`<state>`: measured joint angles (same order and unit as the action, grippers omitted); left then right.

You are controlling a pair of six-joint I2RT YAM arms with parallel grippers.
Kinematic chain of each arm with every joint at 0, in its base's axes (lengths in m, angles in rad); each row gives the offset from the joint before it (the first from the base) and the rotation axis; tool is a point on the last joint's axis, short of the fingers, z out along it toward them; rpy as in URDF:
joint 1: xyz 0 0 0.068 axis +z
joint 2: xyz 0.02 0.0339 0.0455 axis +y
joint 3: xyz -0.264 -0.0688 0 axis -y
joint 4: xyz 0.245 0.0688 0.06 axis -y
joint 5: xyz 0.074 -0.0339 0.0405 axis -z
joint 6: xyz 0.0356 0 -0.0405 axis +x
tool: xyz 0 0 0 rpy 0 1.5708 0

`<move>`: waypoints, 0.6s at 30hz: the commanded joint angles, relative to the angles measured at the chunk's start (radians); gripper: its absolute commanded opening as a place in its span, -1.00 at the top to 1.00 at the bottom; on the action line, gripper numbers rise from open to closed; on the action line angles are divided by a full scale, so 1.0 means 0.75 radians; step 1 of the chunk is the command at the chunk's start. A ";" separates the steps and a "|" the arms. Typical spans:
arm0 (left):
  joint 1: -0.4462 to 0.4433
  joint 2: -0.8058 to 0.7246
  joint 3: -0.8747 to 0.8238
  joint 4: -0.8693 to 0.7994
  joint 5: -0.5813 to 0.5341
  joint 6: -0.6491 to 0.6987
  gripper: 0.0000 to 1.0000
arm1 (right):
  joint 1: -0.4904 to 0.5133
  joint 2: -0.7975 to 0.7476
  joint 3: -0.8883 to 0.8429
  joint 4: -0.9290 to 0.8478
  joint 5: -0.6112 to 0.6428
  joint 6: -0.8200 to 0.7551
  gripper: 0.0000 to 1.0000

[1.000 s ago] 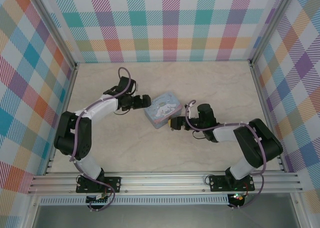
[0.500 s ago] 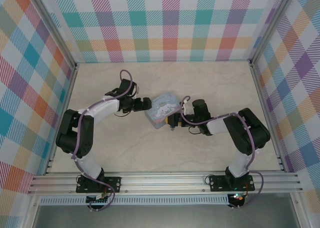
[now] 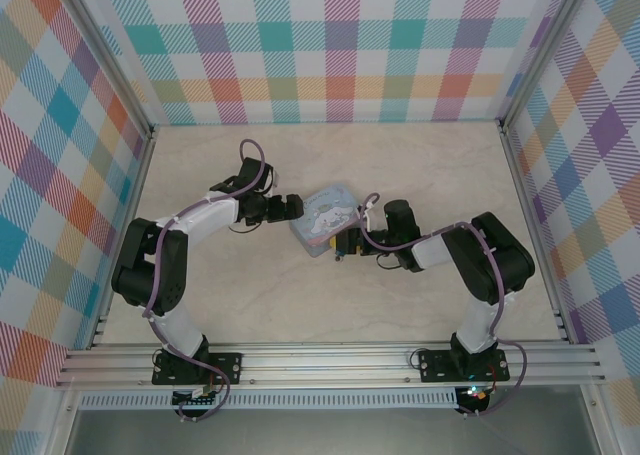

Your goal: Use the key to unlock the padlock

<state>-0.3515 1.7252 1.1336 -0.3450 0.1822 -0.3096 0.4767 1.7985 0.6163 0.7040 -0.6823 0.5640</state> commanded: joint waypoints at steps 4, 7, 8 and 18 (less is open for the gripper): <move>0.011 0.012 -0.027 -0.018 -0.018 -0.001 -1.00 | -0.010 -0.048 -0.035 0.041 -0.029 -0.024 -0.12; 0.009 0.011 -0.025 -0.019 -0.016 -0.002 -1.00 | -0.014 -0.060 -0.044 0.037 -0.025 -0.028 -0.07; 0.011 0.009 -0.024 -0.022 -0.014 -0.002 -1.00 | -0.016 -0.062 -0.045 0.037 -0.026 -0.028 -0.05; 0.009 -0.004 -0.027 -0.027 -0.018 -0.004 -1.00 | -0.023 -0.061 -0.052 0.035 -0.036 -0.034 0.33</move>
<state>-0.3511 1.7252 1.1328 -0.3439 0.1783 -0.3111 0.4641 1.7805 0.5838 0.7029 -0.6815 0.5602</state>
